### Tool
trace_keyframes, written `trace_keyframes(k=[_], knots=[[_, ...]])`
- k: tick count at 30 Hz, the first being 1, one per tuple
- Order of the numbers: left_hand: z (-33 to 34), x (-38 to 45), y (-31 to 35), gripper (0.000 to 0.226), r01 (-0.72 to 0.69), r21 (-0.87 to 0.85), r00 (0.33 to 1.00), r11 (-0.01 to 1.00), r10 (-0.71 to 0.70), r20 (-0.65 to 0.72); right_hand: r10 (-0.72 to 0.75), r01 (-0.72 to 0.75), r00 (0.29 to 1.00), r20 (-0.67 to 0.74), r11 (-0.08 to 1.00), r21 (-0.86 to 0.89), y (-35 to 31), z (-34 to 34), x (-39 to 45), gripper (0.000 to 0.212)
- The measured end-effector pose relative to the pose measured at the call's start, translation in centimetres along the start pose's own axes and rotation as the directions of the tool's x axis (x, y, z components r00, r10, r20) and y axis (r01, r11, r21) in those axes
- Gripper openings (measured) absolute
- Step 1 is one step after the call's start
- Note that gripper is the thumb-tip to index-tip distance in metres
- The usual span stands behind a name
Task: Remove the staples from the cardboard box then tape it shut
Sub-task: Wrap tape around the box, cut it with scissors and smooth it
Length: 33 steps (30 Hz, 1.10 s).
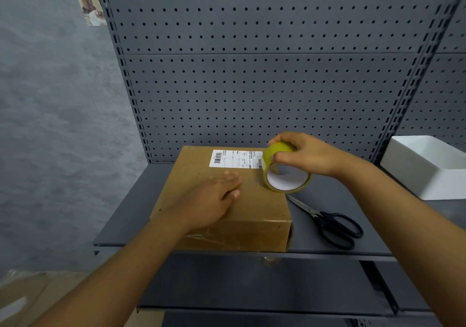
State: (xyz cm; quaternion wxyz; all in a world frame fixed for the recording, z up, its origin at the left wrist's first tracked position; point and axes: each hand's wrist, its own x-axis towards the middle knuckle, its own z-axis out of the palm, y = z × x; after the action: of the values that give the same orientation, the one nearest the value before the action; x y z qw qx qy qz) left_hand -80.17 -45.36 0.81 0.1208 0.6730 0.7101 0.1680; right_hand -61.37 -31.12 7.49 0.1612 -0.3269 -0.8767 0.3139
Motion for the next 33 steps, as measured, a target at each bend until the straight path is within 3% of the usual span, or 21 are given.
trace_keyframes(k=[6, 11, 19, 21, 26, 33], knots=[[-0.1, 0.0, -0.4, 0.054, -0.031, 0.110, 0.992, 0.993, 0.017, 0.127, -0.070, 0.069, 0.998, -0.007, 0.993, -0.092, 0.5, 0.1, -0.3, 0.042], [-0.5, 0.5, -0.1, 0.052, -0.029, 0.158, 0.995, 0.987, 0.014, 0.096, -0.111, 0.105, 0.993, -0.027, 0.979, -0.172, 1.0, 0.0, -0.1, 0.031], [-1.2, 0.8, 0.0, 0.057, -0.036, 0.064, 0.982, 0.997, 0.024, 0.188, -0.142, 0.131, 0.989, -0.041, 0.972, -0.197, 1.6, 0.4, 0.3, 0.033], [-1.0, 0.7, 0.2, 0.055, -0.070, 0.080, 0.968, 0.994, 0.048, 0.247, -0.146, 0.135, 0.989, -0.039, 0.971, -0.199, 1.6, 0.4, 0.5, 0.032], [-0.9, 0.4, -0.1, 0.052, -0.092, 0.071, 0.973, 0.993, 0.075, 0.217, -0.134, 0.126, 0.991, -0.028, 0.973, -0.193, 1.4, 0.6, 0.8, 0.031], [-1.1, 0.2, -0.3, 0.058, -0.127, 0.132, 0.955, 0.983, 0.085, 0.285, -0.141, 0.132, 0.989, -0.043, 0.976, -0.171, 1.7, 0.5, 1.0, 0.020]])
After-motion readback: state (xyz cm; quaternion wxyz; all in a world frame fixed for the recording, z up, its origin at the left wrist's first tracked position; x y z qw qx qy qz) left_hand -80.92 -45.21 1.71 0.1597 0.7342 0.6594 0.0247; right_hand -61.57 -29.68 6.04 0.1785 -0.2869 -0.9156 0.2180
